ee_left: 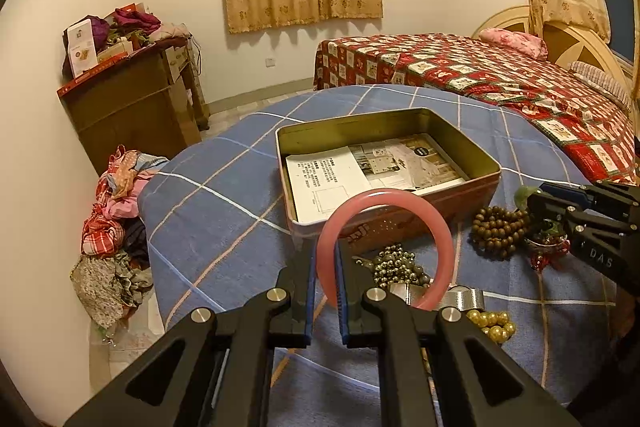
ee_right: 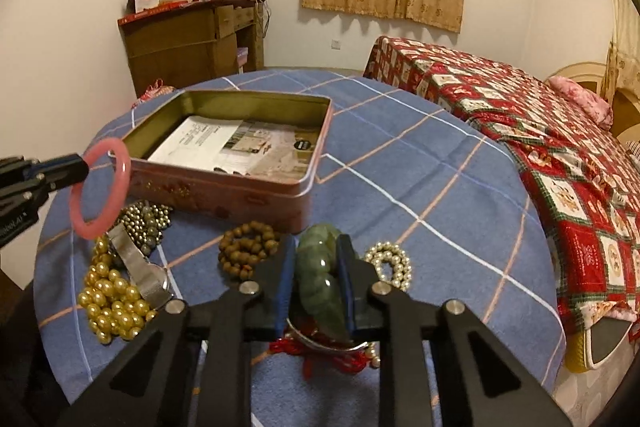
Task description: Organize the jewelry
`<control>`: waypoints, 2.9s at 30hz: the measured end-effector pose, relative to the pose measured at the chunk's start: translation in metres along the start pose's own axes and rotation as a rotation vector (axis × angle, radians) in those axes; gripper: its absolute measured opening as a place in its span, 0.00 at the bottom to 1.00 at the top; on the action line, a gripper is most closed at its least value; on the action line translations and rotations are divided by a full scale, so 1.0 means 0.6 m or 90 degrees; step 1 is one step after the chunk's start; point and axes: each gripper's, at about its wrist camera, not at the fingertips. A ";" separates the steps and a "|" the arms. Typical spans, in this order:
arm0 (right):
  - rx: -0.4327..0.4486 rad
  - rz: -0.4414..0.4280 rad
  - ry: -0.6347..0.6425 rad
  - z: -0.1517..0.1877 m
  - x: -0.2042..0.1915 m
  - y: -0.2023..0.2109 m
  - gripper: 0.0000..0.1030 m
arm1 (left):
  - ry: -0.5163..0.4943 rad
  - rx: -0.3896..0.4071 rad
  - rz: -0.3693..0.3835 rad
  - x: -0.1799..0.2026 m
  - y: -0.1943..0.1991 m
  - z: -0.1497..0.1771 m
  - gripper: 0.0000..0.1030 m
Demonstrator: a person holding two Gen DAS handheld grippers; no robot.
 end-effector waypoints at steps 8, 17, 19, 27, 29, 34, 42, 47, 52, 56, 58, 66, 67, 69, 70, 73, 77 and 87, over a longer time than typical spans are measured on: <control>0.022 -0.022 -0.011 -0.014 0.002 0.017 0.20 | 0.005 0.013 0.000 -0.006 0.009 -0.004 0.08; 0.042 -0.057 -0.041 -0.036 0.014 0.042 0.20 | 0.010 0.022 0.002 -0.017 0.014 -0.014 0.08; 0.055 -0.058 -0.040 -0.050 0.015 0.051 0.20 | 0.005 0.030 -0.002 -0.019 0.018 -0.023 0.08; 0.083 -0.058 -0.004 -0.089 -0.004 0.054 0.20 | -0.010 0.040 -0.024 -0.033 0.006 -0.058 0.08; 0.089 -0.059 0.010 -0.098 -0.015 0.046 0.20 | -0.008 0.034 -0.029 -0.042 -0.007 -0.067 0.08; 0.094 -0.063 0.041 -0.115 -0.043 0.024 0.20 | -0.005 0.018 -0.044 -0.061 -0.044 -0.085 0.08; 0.081 -0.072 0.071 -0.137 -0.073 -0.031 0.20 | -0.013 -0.018 -0.054 -0.076 -0.106 -0.100 0.08; 0.070 -0.066 0.079 -0.144 -0.082 -0.062 0.20 | -0.023 -0.035 -0.054 -0.080 -0.133 -0.107 0.08; 0.063 -0.057 0.088 -0.152 -0.094 -0.085 0.20 | -0.037 -0.046 -0.050 -0.075 -0.157 -0.121 0.08; 0.058 -0.051 0.094 -0.154 -0.098 -0.100 0.20 | -0.046 -0.053 -0.052 -0.076 -0.170 -0.127 0.08; 0.055 -0.050 0.096 -0.156 -0.100 -0.105 0.20 | -0.048 -0.055 -0.050 -0.079 -0.175 -0.129 0.08; 0.030 -0.058 0.102 -0.151 -0.109 -0.128 0.21 | -0.057 -0.063 -0.041 -0.076 -0.184 -0.123 0.09; 0.028 -0.056 0.105 -0.149 -0.111 -0.129 0.22 | -0.058 -0.065 -0.041 -0.077 -0.184 -0.123 0.09; 0.036 -0.054 0.111 -0.145 -0.113 -0.124 0.43 | -0.057 -0.073 -0.045 -0.078 -0.182 -0.122 0.27; 0.037 -0.063 0.109 -0.144 -0.112 -0.120 0.57 | -0.051 -0.071 -0.043 -0.081 -0.176 -0.119 0.37; 0.052 -0.065 0.109 -0.140 -0.108 -0.099 0.59 | -0.044 -0.044 -0.067 -0.083 -0.151 -0.112 0.70; 0.063 -0.063 0.093 -0.135 -0.090 -0.066 0.62 | -0.024 -0.042 -0.065 -0.090 -0.127 -0.094 0.70; 0.062 -0.010 0.031 -0.097 -0.030 -0.019 0.68 | 0.002 -0.057 -0.061 -0.064 -0.075 -0.049 0.70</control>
Point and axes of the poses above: each gripper's, at about its wrist camera, not at the fingertips, and y roughly against the way its jaws point, x to its right, z to its underside, and after that the axes turned 15 degrees about -y, right-handed
